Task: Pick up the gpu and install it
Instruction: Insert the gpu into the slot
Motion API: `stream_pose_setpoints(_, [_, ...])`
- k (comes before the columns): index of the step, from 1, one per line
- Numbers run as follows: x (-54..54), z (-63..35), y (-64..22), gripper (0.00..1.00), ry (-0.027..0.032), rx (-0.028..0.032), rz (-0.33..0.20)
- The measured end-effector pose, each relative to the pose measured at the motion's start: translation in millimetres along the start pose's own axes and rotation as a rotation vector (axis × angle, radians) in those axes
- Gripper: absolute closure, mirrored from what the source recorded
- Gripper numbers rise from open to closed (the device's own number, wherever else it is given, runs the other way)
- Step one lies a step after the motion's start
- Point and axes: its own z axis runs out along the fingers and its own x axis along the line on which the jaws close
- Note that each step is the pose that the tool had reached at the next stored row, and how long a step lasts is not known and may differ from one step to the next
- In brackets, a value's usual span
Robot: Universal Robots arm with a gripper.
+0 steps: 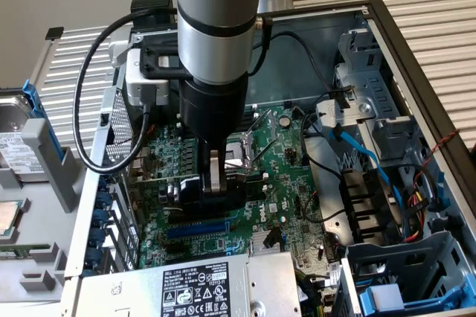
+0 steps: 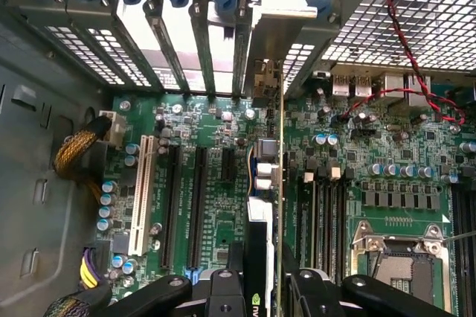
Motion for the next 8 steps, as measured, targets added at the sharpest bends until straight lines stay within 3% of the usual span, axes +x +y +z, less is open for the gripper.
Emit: stream_pose_setpoints(8, [0.3, 7.0, 1.0, 0.71, 0.0003, -0.0003, 0.000])
